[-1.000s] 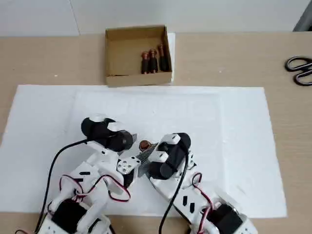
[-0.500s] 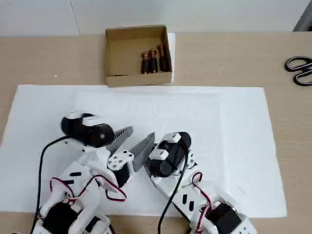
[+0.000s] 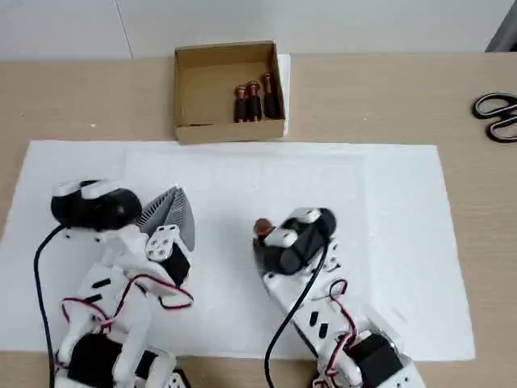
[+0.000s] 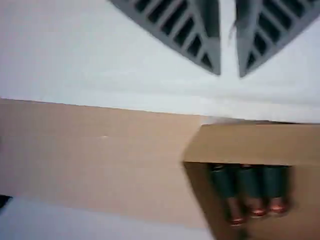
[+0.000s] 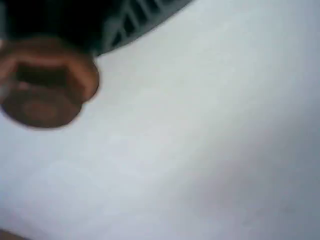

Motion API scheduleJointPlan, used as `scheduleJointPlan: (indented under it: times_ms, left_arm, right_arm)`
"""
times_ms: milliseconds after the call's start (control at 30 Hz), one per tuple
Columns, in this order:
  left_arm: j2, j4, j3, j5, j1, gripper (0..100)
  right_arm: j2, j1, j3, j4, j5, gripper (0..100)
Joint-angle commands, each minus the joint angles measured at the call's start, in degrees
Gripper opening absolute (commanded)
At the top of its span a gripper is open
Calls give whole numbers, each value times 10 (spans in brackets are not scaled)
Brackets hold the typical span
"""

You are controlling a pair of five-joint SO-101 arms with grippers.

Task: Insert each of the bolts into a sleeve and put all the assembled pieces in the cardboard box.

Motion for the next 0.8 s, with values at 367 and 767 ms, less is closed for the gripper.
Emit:
scheduleJointPlan:
  times_ms: [367, 767]
  left_arm:
    - [-5, -146, 214, -76, -126, 7]
    - [-5, -156, 288, -76, -125, 7]
  right_arm:
    - [153, 138, -111, -111, -47, 3]
    - [594, 169, -437, -235, -84, 3]
